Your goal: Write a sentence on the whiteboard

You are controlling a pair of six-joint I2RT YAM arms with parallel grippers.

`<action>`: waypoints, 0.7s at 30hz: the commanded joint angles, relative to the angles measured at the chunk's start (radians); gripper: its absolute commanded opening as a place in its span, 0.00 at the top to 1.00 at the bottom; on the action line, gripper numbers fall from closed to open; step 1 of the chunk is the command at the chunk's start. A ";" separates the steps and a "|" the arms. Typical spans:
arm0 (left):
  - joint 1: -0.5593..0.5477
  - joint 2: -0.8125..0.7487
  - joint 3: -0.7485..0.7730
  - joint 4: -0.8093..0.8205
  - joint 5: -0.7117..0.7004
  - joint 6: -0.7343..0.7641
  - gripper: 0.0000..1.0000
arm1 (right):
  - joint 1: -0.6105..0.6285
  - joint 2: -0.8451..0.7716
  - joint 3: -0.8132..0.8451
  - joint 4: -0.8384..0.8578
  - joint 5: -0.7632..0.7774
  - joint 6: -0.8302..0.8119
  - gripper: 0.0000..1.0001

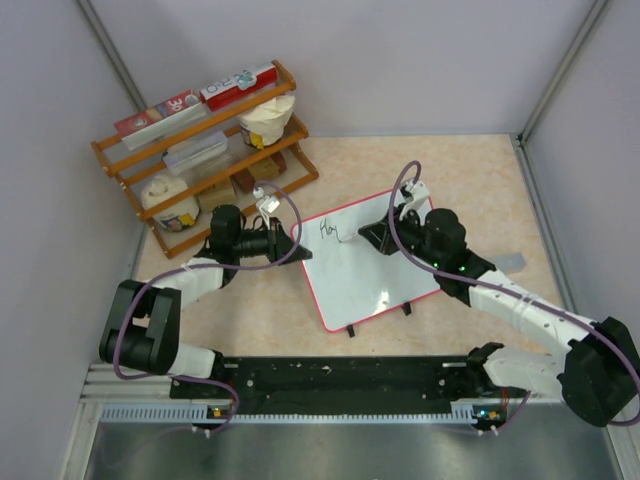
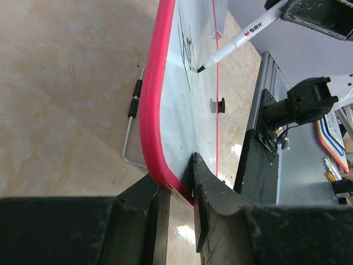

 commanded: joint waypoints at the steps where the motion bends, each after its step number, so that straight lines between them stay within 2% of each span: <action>1: -0.017 0.016 0.006 -0.012 -0.040 0.118 1.00 | -0.008 -0.034 0.019 0.004 -0.009 -0.004 1.00; 11: -0.019 0.010 0.006 -0.016 -0.041 0.120 1.00 | -0.007 -0.011 0.118 0.027 0.009 0.012 1.00; 21: -0.019 0.010 0.006 -0.018 -0.041 0.120 1.00 | -0.018 0.061 0.147 0.057 0.038 0.021 1.00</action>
